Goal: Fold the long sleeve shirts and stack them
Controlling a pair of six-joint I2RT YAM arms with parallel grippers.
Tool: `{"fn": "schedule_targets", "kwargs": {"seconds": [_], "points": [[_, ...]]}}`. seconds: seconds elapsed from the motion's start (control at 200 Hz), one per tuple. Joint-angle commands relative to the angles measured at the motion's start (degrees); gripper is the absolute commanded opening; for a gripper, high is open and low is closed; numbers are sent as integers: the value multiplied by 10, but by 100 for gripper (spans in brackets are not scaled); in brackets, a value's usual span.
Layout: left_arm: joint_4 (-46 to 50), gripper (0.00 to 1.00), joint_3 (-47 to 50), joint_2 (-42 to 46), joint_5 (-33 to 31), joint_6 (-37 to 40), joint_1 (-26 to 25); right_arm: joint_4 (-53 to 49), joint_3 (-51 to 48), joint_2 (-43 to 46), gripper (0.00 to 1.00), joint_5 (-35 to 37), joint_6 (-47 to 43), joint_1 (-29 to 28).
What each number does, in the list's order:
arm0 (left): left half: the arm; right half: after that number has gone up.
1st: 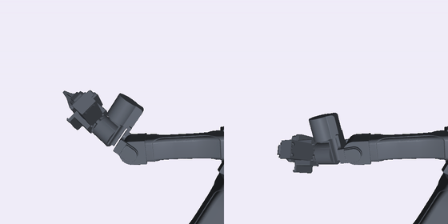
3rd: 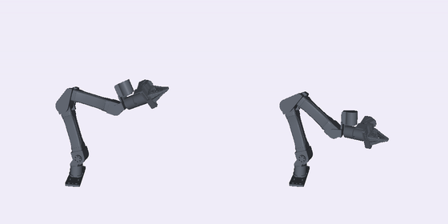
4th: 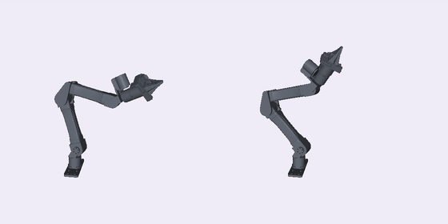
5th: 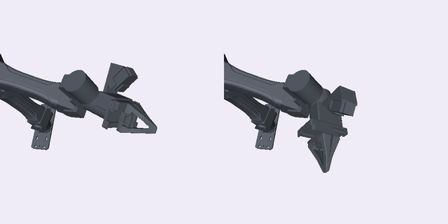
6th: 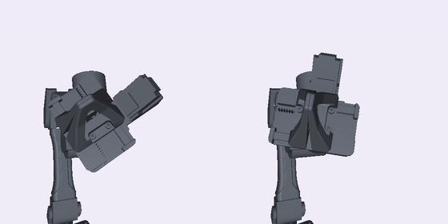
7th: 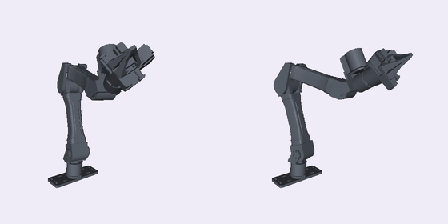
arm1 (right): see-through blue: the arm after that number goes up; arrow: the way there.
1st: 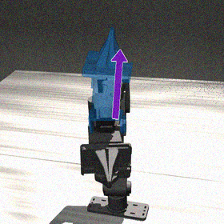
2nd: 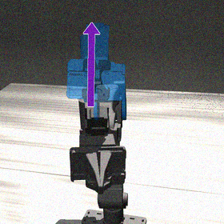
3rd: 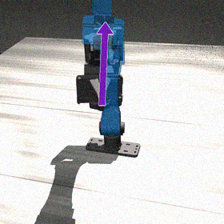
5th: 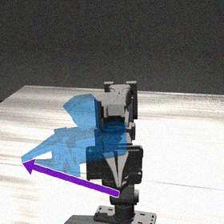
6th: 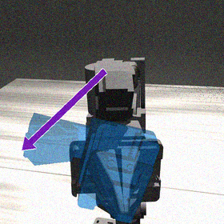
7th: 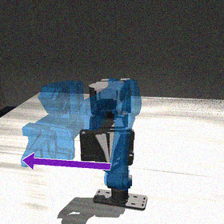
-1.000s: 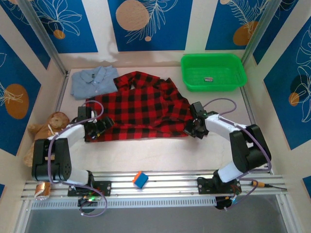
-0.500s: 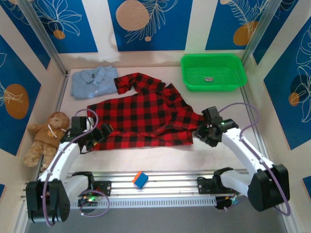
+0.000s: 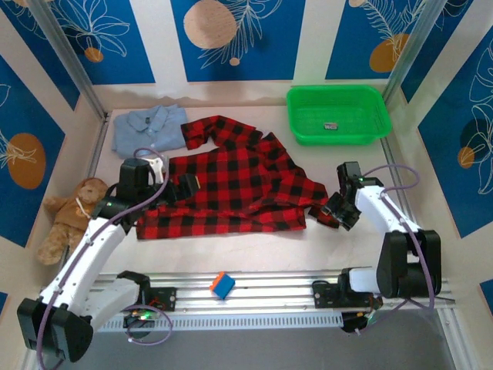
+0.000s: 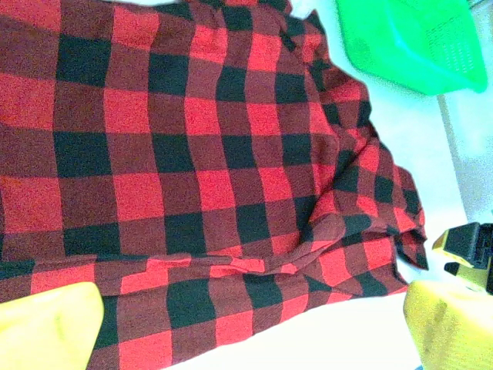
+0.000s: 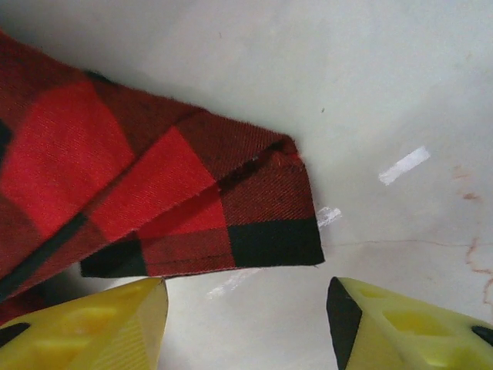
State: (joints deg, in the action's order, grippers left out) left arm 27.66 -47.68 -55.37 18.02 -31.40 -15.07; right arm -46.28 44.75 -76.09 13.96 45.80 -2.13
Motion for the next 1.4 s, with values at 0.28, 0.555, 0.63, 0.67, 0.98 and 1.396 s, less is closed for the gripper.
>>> {"fn": "schedule_targets", "kwargs": {"seconds": [0.28, 0.555, 0.63, 0.67, 0.98, 1.396], "points": [[-6, 100, 5, -17, -18, 16, -10, 50, 1, -100, 51, 34, 33, -8], [13, 100, 13, -8, -25, 33, -10, 46, 113, -186, 10, 127, -17, -31], [15, 100, 21, -3, -25, 32, -10, 34, 147, -189, 1, 168, -34, -63], [17, 100, 24, 1, -27, 33, -10, 18, 175, -191, 0, 187, -44, -82], [32, 100, 42, 14, -34, 29, -9, -91, 375, -179, 0, 277, -176, -215], [-3, 100, 59, 18, 18, -31, -36, -277, 427, -174, 0, 185, -206, -322]]}}
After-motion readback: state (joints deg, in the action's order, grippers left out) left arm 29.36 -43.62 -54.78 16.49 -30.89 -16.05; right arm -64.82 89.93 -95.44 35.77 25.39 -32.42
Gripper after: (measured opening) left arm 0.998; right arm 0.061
